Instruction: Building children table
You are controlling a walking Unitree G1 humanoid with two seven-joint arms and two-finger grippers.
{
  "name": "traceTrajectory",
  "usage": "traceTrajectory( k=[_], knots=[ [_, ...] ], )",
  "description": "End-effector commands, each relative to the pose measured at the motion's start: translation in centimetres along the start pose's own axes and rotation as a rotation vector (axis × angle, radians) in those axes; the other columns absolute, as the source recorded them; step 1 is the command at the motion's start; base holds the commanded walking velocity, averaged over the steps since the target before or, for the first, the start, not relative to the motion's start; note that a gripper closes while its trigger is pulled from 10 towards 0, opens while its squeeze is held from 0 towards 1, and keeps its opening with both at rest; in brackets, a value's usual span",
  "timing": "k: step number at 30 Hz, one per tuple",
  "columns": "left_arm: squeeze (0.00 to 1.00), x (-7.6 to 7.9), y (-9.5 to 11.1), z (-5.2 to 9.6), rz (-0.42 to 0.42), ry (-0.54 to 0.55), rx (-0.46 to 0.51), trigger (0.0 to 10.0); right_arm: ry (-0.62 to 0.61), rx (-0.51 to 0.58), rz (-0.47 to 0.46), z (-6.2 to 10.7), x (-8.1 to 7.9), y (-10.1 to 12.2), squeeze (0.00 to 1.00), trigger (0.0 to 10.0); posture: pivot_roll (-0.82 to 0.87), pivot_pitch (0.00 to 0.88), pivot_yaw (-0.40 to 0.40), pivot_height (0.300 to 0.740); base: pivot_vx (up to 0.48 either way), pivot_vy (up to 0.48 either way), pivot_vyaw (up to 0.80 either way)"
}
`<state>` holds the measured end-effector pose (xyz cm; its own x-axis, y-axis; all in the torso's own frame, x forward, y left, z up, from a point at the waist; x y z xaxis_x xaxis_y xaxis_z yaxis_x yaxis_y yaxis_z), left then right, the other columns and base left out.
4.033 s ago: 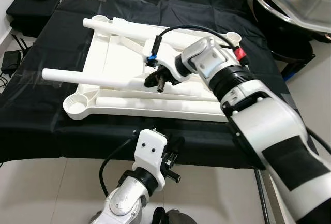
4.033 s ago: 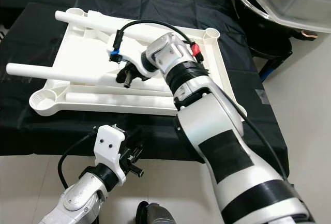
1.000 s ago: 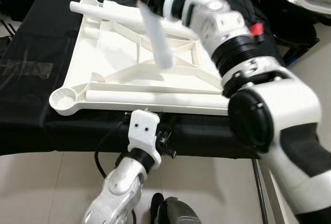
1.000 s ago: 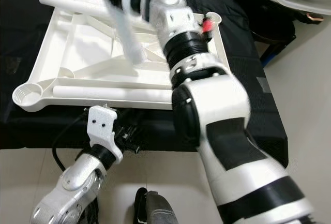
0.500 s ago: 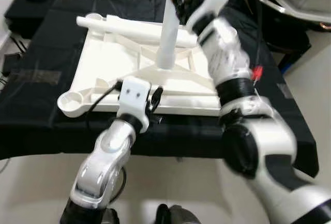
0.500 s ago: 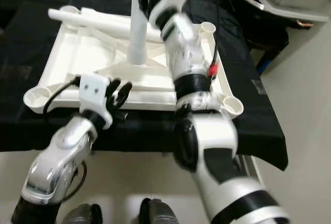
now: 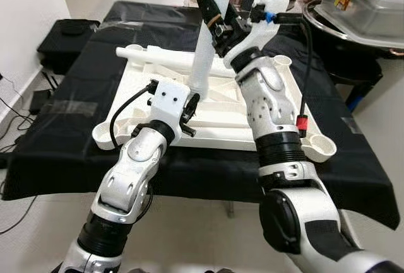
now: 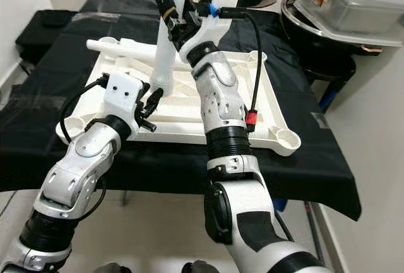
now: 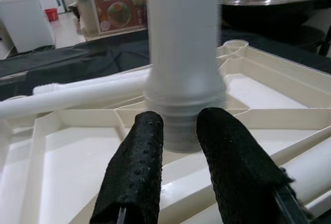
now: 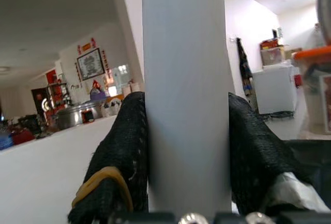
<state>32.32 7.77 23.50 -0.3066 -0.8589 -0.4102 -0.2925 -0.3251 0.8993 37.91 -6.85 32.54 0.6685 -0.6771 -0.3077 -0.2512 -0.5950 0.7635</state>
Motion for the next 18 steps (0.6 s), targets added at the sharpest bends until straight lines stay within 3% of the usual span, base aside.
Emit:
traceTrajectory(
  k=[1, 7, 8, 16, 17, 18],
  knots=[
    [0.00, 0.0, 0.2, -0.3, -0.013, -0.008, 0.003, 10.0, 0.019, -0.009, 0.004, 0.1, -0.5, -0.1, 0.00, 0.0, 0.07, 0.054, -0.086, 0.740, 0.000, 0.000, 0.00],
    [0.00, 0.2, 0.2, -0.3, -0.024, -0.010, 0.004, 10.0, 0.014, -0.017, -0.004, 0.5, -0.7, -0.3, 0.00, 0.0, 0.07, 0.056, -0.087, 0.740, 0.000, 0.000, 0.00],
    [1.00, 0.4, -0.2, -0.3, -0.014, -0.010, -0.004, 10.0, 0.018, -0.018, -0.013, 0.6, -0.9, -0.2, 0.00, 0.0, 0.07, 0.065, -0.086, 0.740, 0.000, 0.000, 0.00],
    [1.00, 0.4, -0.6, -0.3, -0.030, -0.027, -0.004, 10.0, 0.021, -0.027, -0.025, 1.0, -1.5, -0.1, 0.00, 0.0, 0.07, 0.067, -0.082, 0.740, 0.000, 0.000, 0.00],
    [0.00, 0.4, -0.6, -0.4, -0.032, -0.037, 0.001, 10.0, 0.019, -0.028, -0.027, 1.1, -1.6, -0.1, 0.00, 0.0, 0.07, 0.068, -0.078, 0.740, 0.000, 0.000, 0.00],
    [0.00, 0.5, -0.6, -0.4, -0.043, -0.047, 0.001, 10.0, 0.021, -0.029, -0.026, 1.2, -1.7, -0.1, 0.00, 0.0, 0.07, 0.068, -0.077, 0.740, 0.000, 0.000, 0.00]
  ],
)
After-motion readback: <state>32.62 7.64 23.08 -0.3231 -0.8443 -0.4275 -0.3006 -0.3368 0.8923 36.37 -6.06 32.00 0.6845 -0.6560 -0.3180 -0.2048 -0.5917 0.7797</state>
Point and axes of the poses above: a point about 5 cm out from each wrist's last joint towards the gripper, its own z axis pointing back from the gripper into the wrist, its own y axis along the axis of the wrist's last joint, x = y × z, the point moved 1 cm from there along -z, pointing out of the wrist towards the gripper, and after that the axes turned 12 degrees about -z, right-handed, at the moved point
